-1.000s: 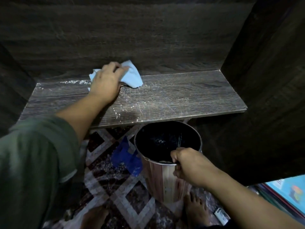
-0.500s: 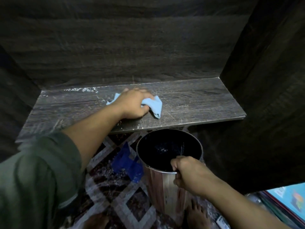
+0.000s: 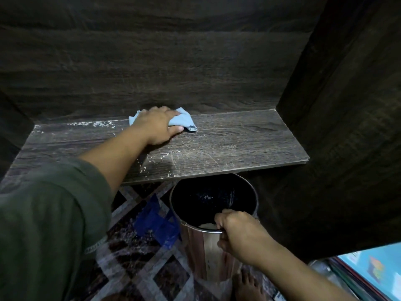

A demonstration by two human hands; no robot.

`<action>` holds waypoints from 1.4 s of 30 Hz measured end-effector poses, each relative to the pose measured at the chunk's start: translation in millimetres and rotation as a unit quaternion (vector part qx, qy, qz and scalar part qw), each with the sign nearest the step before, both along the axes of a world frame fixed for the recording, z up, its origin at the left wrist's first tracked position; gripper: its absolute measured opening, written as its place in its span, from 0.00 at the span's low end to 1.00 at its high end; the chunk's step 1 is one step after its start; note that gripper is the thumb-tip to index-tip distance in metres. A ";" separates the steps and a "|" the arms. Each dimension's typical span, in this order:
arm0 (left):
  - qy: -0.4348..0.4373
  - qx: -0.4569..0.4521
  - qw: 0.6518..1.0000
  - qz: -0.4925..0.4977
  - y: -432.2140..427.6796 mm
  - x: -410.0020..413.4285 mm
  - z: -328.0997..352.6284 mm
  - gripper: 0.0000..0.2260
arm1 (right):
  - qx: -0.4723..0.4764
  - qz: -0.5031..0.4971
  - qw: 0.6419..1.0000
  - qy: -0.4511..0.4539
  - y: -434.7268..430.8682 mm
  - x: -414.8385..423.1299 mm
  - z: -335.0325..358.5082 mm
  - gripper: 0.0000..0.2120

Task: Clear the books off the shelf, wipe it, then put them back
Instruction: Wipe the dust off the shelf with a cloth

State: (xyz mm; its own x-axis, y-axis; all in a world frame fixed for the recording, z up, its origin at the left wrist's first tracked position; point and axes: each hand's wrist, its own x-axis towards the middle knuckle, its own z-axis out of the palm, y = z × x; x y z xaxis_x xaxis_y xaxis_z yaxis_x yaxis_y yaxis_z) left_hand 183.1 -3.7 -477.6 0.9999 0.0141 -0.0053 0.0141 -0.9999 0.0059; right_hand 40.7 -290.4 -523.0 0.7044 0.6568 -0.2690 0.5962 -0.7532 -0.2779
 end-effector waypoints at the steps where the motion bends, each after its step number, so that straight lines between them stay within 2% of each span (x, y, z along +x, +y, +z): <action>1: 0.016 -0.009 1.000 -0.003 1.3 -0.3 5.0 0.26 | 0.000 -0.001 1.000 0.001 0.2 -0.5 -0.5 0.09; 6: 0.047 -0.132 0.985 -0.101 -17.6 -32.0 9.8 0.19 | 0.006 -0.003 1.000 0.015 3.0 -2.8 1.6 0.10; 8: 0.001 -0.134 0.986 -0.099 -15.2 -45.4 13.9 0.17 | 0.015 0.001 1.000 0.017 4.1 -2.9 2.5 0.13; 11: -0.138 -0.138 0.981 0.026 13.6 -64.1 26.5 0.18 | 0.027 -0.005 0.999 0.018 3.9 -2.5 5.7 0.12; 12: -0.149 -0.132 0.977 0.083 25.6 -72.8 28.2 0.18 | 0.032 -0.006 0.999 0.018 3.5 -2.1 6.8 0.12; 15: -0.056 -0.079 0.963 0.250 47.5 -103.0 19.1 0.22 | 0.037 -0.005 0.999 0.017 1.6 -1.9 11.7 0.14; 17: -0.014 -0.067 0.954 0.290 46.5 -125.1 5.0 0.28 | 0.036 0.001 0.999 0.014 -0.3 -1.7 12.8 0.15; 20: -0.057 -0.112 0.944 0.305 34.2 -142.6 -10.1 0.28 | 0.035 -0.001 0.999 0.013 -3.5 -2.6 12.6 0.14; 23: -0.078 -0.114 0.942 0.305 17.9 -134.5 -17.1 0.28 | 0.030 0.000 1.000 0.006 -7.3 -3.5 12.4 0.13; 30: -0.080 -0.090 0.968 0.220 -40.9 -105.6 -25.2 0.26 | 0.026 -0.009 1.000 0.006 -11.2 -3.8 8.7 0.13; 34: -0.102 -0.123 0.977 0.138 -62.3 -92.8 -32.0 0.22 | 0.029 -0.006 1.000 -0.001 -12.6 -3.9 9.9 0.12; 38: -0.123 -0.162 0.979 -0.018 -87.4 -102.2 -31.5 0.22 | 0.029 -0.012 1.000 0.000 -12.8 -3.6 10.2 0.12; 42: -0.067 -0.227 0.964 -0.122 -96.7 -121.2 -28.0 0.22 | 0.035 -0.022 0.999 0.005 -14.8 -2.4 8.2 0.12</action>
State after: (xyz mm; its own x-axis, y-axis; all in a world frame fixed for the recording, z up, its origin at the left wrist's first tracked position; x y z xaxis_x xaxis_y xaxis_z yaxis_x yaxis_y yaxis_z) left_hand 61.9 -100.4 -505.6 0.9652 -0.1947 0.1746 -0.2525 -0.8676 0.4283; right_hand 38.4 -305.3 -514.9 0.7300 0.6433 -0.2306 0.5607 -0.7567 -0.3362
